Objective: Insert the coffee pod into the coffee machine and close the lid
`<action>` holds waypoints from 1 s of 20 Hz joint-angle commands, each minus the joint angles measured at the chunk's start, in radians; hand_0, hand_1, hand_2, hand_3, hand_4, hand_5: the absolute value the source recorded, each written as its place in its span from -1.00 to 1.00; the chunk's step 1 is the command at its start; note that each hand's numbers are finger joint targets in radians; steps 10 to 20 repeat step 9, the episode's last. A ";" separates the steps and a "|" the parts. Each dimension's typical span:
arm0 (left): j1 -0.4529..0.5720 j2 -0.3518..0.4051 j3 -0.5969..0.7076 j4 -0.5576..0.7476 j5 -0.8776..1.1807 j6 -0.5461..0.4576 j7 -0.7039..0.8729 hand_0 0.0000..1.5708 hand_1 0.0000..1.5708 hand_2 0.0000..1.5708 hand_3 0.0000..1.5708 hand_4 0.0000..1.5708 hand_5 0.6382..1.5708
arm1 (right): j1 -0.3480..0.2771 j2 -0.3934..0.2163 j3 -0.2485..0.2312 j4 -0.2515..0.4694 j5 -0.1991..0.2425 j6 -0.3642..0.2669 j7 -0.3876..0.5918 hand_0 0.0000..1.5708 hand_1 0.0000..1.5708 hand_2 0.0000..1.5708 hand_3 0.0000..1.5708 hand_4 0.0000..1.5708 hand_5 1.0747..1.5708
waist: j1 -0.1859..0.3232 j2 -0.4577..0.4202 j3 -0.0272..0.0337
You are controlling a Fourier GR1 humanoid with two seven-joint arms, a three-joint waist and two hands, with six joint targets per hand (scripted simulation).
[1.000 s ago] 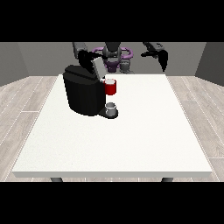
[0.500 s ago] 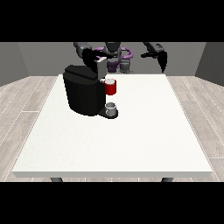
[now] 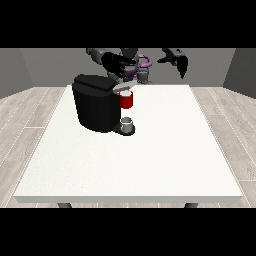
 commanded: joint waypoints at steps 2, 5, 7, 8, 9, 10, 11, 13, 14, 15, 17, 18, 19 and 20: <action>0.011 0.034 0.060 0.064 0.017 0.011 -0.034 -1.00 -1.00 -1.00 -1.00 -0.76 1.00 | 0.062 0.084 0.105 -0.086 0.001 0.075 -0.064 -1.00 -1.00 -1.00 -1.00 -0.67 1.00 | -0.092 -0.054 -0.0061; 0.119 0.004 0.008 0.015 0.018 -0.014 0.000 -1.00 -1.00 -1.00 -1.00 -0.76 1.00 | 0.241 0.110 0.154 -0.099 -0.070 0.012 -0.125 -1.00 -1.00 -1.00 -1.00 -0.66 1.00 | -0.063 -0.147 -0.0055; 0.080 0.024 0.053 0.066 0.006 0.028 -0.038 -1.00 -1.00 -1.00 -1.00 -0.76 1.00 | 0.288 0.112 0.203 -0.152 -0.103 -0.022 -0.157 -1.00 -1.00 -1.00 -1.00 -0.64 1.00 | -0.119 -0.122 -0.0057; 0.124 0.019 0.042 0.027 0.020 0.019 0.014 -1.00 -1.00 -1.00 -1.00 -0.76 1.00 | 0.331 0.112 0.159 -0.139 -0.098 0.023 -0.140 -1.00 -1.00 -1.00 -1.00 -0.68 1.00 | -0.126 -0.162 -0.0055; 0.116 0.014 0.051 0.038 0.030 0.021 0.001 -1.00 -1.00 -1.00 -1.00 -0.76 1.00 | 0.378 0.112 0.183 -0.146 -0.113 0.004 -0.157 -1.00 -1.00 -1.00 -1.00 -0.80 1.00 | -0.143 -0.158 -0.0056; 0.116 0.014 0.051 0.038 0.030 0.021 0.001 -1.00 -1.00 -1.00 -1.00 -0.76 1.00 | 0.378 0.112 0.183 -0.146 -0.113 0.004 -0.157 -1.00 -1.00 -1.00 -1.00 -0.80 1.00 | -0.143 -0.158 -0.0056; 0.116 0.014 0.051 0.038 0.030 0.021 0.001 -1.00 -1.00 -1.00 -1.00 -0.76 1.00 | 0.378 0.112 0.183 -0.146 -0.113 0.004 -0.157 -1.00 -1.00 -1.00 -1.00 -0.80 1.00 | -0.143 -0.158 -0.0056; 0.116 0.014 0.051 0.038 0.030 0.021 0.001 -1.00 -1.00 -1.00 -1.00 -0.76 1.00 | 0.378 0.112 0.183 -0.146 -0.113 0.004 -0.157 -1.00 -1.00 -1.00 -1.00 -0.80 1.00 | -0.143 -0.158 -0.0056; 0.116 0.014 0.051 0.038 0.030 0.021 0.001 -1.00 -1.00 -1.00 -1.00 -0.76 1.00 | 0.378 0.112 0.183 -0.146 -0.113 0.004 -0.157 -1.00 -1.00 -1.00 -1.00 -0.80 1.00 | -0.143 -0.158 -0.0056; 0.116 0.014 0.051 0.038 0.030 0.021 0.001 -1.00 -1.00 -1.00 -1.00 -0.76 1.00 | 0.378 0.112 0.183 -0.146 -0.113 0.004 -0.157 -1.00 -1.00 -1.00 -1.00 -0.80 1.00 | -0.143 -0.158 -0.0056; 0.116 0.014 0.051 0.038 0.030 0.021 0.001 -1.00 -1.00 -1.00 -1.00 -0.76 1.00 | 0.378 0.112 0.183 -0.146 -0.113 0.004 -0.157 -1.00 -1.00 -1.00 -1.00 -0.80 1.00 | -0.143 -0.158 -0.0056; 0.116 0.014 0.051 0.038 0.030 0.021 0.001 -1.00 -1.00 -1.00 -1.00 -0.76 1.00 | 0.378 0.112 0.183 -0.146 -0.113 0.004 -0.157 -1.00 -1.00 -1.00 -1.00 -0.80 1.00 | -0.143 -0.158 -0.0056; 0.116 0.014 0.051 0.038 0.030 0.021 0.001 -1.00 -1.00 -1.00 -1.00 -0.76 1.00 | 0.378 0.112 0.183 -0.146 -0.113 0.004 -0.157 -1.00 -1.00 -1.00 -1.00 -0.80 1.00 | -0.143 -0.158 -0.0056; 0.116 0.014 0.051 0.038 0.030 0.021 0.001 -1.00 -1.00 -1.00 -1.00 -0.76 1.00 | 0.378 0.112 0.183 -0.146 -0.113 0.004 -0.157 -1.00 -1.00 -1.00 -1.00 -0.80 1.00 | -0.143 -0.158 -0.0056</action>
